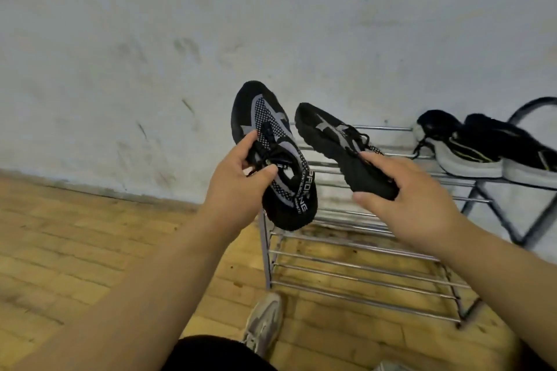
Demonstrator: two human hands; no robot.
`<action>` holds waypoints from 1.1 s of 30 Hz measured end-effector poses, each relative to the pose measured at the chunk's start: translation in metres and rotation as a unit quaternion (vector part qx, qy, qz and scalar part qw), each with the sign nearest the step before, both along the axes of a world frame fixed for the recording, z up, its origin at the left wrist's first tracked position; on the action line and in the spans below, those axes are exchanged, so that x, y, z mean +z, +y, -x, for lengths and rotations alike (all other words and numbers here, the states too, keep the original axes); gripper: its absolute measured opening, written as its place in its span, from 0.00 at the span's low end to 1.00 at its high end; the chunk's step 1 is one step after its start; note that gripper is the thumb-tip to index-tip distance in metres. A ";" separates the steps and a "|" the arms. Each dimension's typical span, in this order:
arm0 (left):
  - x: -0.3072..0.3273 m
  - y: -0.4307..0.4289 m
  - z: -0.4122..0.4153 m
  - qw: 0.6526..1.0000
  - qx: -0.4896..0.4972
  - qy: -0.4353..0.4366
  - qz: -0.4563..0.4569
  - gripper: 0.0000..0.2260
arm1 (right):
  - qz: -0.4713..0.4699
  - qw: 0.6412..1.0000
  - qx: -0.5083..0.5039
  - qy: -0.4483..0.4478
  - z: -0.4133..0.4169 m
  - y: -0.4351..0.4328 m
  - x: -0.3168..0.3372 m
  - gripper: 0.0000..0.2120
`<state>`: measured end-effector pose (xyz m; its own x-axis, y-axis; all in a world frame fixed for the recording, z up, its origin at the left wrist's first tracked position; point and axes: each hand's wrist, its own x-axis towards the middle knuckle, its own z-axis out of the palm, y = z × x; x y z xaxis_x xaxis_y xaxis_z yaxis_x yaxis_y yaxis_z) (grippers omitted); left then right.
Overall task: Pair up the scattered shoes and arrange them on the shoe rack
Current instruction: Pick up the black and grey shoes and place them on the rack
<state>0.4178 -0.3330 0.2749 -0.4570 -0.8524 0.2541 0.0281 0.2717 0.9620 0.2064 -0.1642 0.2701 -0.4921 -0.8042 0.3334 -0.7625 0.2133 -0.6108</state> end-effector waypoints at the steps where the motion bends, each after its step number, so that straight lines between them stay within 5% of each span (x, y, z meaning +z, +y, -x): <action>1: 0.005 0.001 0.017 1.000 -0.007 0.001 0.000 0.29 | 0.017 1.000 -0.020 -0.009 0.008 0.001 0.001 0.32; 7: 0.018 -0.026 0.116 0.999 -0.044 -0.008 -0.031 0.25 | 0.052 0.990 -0.123 -0.050 0.055 -0.012 -0.007 0.34; 12: 0.003 -0.039 0.148 0.989 0.035 -0.127 0.074 0.20 | 0.036 0.981 -0.190 -0.029 0.078 -0.042 -0.017 0.37; 15: -0.015 -0.031 0.140 0.966 -0.011 -0.190 0.175 0.24 | -0.058 0.982 -0.179 0.006 0.082 -0.052 -0.019 0.37; 19: -0.030 -0.020 0.131 0.929 -0.064 -0.265 0.250 0.34 | -0.071 0.987 -0.145 0.007 0.086 -0.045 -0.017 0.37; 25: -0.029 -0.021 0.126 0.938 -0.043 -0.223 0.261 0.26 | -0.057 0.991 -0.123 0.018 0.085 -0.041 -0.023 0.37; 33: -0.032 -0.076 0.100 0.919 0.041 -0.302 0.250 0.28 | -0.030 0.988 -0.140 0.052 0.077 -0.048 -0.028 0.34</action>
<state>0.3175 -0.4089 0.2425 -0.5828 -0.7361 0.3443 -0.5107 0.6613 0.5494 0.1290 -0.2122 0.2425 -0.6645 -0.6610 0.3486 -0.7256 0.4591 -0.5126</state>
